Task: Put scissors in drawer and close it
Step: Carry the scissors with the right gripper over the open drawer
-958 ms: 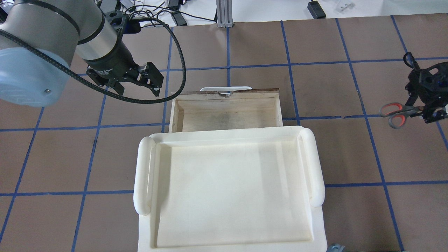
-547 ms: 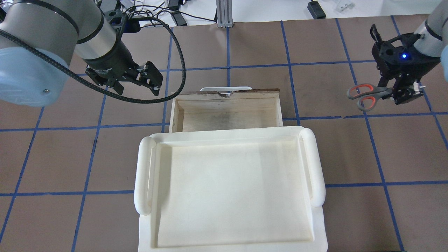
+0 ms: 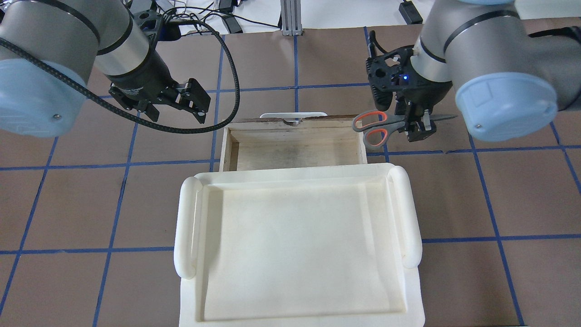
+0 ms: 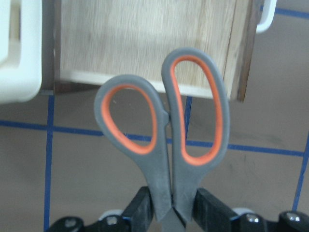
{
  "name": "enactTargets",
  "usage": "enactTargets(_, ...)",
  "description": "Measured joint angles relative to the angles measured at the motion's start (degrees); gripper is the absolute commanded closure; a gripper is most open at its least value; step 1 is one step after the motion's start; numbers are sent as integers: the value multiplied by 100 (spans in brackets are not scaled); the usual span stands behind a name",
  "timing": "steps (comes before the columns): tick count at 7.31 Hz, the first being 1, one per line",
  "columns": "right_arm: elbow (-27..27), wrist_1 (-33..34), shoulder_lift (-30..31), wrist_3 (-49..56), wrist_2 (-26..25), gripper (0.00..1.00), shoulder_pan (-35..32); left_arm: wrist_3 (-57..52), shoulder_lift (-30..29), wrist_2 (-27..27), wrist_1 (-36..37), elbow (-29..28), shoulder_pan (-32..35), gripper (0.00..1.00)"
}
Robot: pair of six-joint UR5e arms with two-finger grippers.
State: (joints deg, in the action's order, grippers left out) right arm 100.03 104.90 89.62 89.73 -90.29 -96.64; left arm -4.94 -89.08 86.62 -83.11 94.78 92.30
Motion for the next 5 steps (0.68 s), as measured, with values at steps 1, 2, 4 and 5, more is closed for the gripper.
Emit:
enactTargets(1,-54,158,-156,-426,2,100,-380,-4,4,2,-7,-1,-3,0)
enactTargets(2,-181,222,-409,-720,-11,100,-751,-6,1,3,-11,-2,-7,0)
enactTargets(4,-554,219,-922,-1343,2,100,-1409,-16,-10,86,-12,-3,-15,0)
enactTargets(5,-692,212,-1136,-1650,44,100,-1594,-7,-21,234,-13,-4,-20,0)
